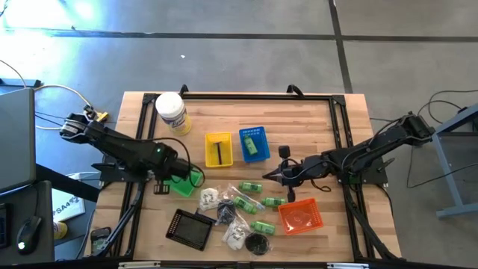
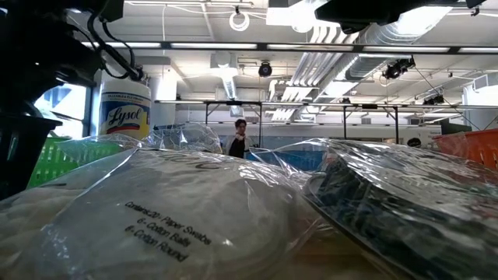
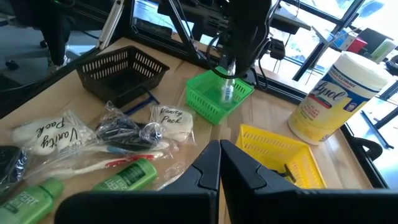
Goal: Pick & Place Travel size toiletries
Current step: Put the dark blue toothbrush into the green bin
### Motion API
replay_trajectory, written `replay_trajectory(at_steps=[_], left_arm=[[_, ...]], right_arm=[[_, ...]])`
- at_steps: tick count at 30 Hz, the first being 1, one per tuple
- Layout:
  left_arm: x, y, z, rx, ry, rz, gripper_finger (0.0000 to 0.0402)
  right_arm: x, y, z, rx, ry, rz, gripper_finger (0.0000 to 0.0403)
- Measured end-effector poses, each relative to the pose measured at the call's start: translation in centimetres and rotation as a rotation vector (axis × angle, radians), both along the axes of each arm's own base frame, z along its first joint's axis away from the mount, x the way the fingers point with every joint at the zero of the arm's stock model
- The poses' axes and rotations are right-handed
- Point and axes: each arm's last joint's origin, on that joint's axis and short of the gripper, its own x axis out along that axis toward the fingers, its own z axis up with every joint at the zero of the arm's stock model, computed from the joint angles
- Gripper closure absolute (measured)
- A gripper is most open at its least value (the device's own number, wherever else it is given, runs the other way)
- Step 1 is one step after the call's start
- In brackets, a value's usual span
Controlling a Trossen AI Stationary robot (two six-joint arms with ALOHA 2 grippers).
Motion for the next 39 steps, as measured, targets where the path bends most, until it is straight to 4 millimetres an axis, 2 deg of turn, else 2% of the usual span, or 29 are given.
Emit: replay_trajectory(at_steps=[12, 21, 25, 31, 34, 39], left_arm=[[0.5, -0.1, -0.1, 0.0, -0.05, -0.113, 0.0395], [1.3, -0.3, -1.2, 0.011, 0.008, -0.165, 0.0393], [1.8, -0.4, -1.4, 0.009, -0.013, -0.201, 0.0383], [2.1, -0.5, -1.5, 0.006, -0.048, -0.212, 0.0388], [2.3, -0.6, -1.5, 0.005, -0.057, -0.206, 0.0378], [2.3, -0.6, -1.5, 0.004, -0.062, -0.204, 0.0334]], right_arm=[[0.0, 0.1, 0.0, 0.011, 0.002, 0.019, 0.0401], [0.0, 0.1, 0.0, 0.014, 0.003, 0.018, 0.0401], [0.0, 0.1, 0.0, 0.014, 0.003, 0.018, 0.0401], [0.0, 0.1, 0.0, 0.013, 0.005, 0.018, 0.0401], [0.0, 0.1, 0.0, 0.012, 0.007, 0.018, 0.0401], [0.0, 0.1, 0.0, 0.011, 0.008, 0.025, 0.0401]])
